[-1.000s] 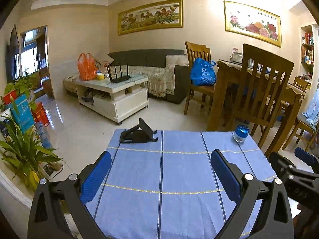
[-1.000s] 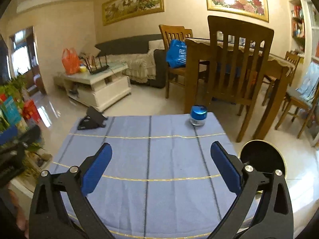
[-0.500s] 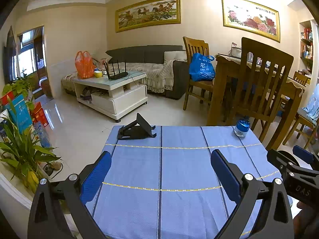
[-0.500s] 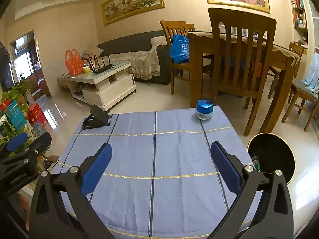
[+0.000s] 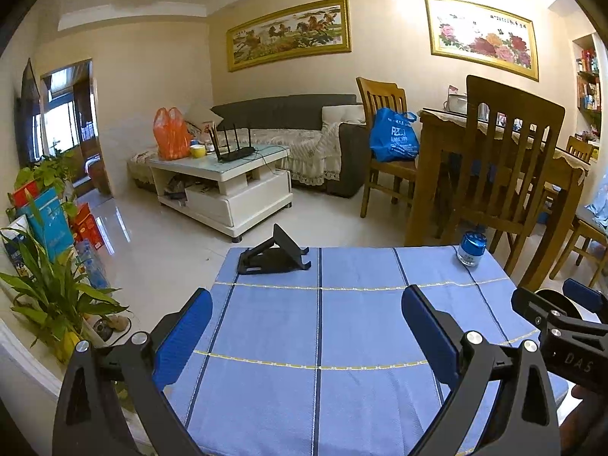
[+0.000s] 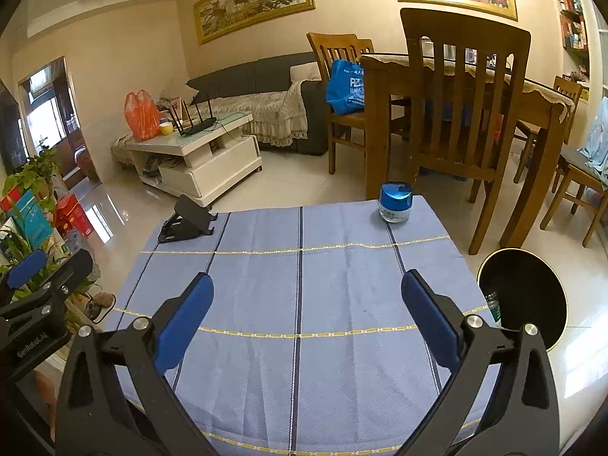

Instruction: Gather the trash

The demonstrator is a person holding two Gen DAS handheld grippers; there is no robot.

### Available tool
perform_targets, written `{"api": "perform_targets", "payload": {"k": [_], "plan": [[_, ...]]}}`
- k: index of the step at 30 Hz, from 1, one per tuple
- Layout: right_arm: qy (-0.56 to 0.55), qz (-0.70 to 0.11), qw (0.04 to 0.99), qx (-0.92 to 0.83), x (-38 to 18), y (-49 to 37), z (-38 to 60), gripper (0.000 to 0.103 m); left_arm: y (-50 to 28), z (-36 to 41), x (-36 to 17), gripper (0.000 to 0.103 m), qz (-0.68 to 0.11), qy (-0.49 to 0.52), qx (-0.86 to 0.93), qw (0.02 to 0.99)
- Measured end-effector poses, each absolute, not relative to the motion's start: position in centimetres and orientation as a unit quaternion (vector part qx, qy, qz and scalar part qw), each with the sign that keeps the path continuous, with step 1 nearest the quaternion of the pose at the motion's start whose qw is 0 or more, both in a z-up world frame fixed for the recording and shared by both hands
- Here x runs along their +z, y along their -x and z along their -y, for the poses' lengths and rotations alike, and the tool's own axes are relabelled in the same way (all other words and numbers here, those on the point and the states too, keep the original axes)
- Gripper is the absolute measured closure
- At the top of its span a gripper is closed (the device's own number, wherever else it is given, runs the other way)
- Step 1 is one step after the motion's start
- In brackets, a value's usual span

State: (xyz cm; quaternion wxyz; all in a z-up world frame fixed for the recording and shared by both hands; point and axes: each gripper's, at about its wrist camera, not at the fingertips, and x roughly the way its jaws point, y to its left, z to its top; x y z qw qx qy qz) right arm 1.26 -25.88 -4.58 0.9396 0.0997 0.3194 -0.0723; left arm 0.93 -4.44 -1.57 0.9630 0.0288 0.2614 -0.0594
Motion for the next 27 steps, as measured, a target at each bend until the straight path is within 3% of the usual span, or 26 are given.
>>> {"api": "perform_targets", "payload": {"k": [27], "plan": [[-0.1,-0.32,0.94,-0.064,-4.29,-1.07,25.07,0.005,-0.93,4.1,-1.58,0.007,-0.264,-0.034,-0.074,0.961]]}}
